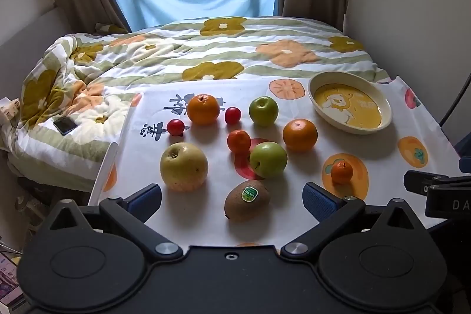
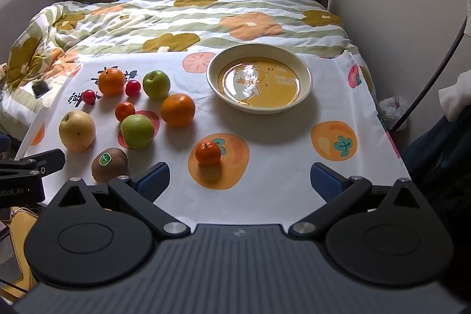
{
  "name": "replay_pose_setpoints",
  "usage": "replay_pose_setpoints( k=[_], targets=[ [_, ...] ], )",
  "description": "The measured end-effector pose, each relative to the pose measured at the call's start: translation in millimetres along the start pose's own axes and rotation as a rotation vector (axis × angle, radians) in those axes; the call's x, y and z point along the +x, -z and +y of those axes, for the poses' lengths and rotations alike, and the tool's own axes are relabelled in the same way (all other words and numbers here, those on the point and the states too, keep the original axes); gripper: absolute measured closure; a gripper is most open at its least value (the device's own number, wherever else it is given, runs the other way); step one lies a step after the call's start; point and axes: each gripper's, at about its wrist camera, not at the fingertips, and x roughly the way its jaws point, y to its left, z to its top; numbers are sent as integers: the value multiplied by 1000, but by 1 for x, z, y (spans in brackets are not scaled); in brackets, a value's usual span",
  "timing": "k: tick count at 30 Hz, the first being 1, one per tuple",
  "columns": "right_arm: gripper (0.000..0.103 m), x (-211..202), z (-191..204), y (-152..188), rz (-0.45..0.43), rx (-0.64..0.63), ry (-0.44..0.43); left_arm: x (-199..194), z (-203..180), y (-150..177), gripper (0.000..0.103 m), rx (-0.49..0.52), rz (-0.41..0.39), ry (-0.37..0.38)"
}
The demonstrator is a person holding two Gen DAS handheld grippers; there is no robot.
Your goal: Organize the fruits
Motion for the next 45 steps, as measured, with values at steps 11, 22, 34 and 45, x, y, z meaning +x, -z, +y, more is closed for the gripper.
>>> replay_pose_setpoints(
  k=[11,22,34,45],
  targets=[
    [0,-4,1,0,-8,-7,-6,-5,-1,0,0,2,-6,-3],
    [0,-8,6,0,-17,-29,-12,-10,2,-3,0,-10,-18,2],
    [0,-8,6,1,-20,-23,-10,-13,5,-4,0,-12,-23,3],
    [0,-8,5,1,-22,-24,-9,-13,3,-3,0,-18,-33,6]
  ],
)
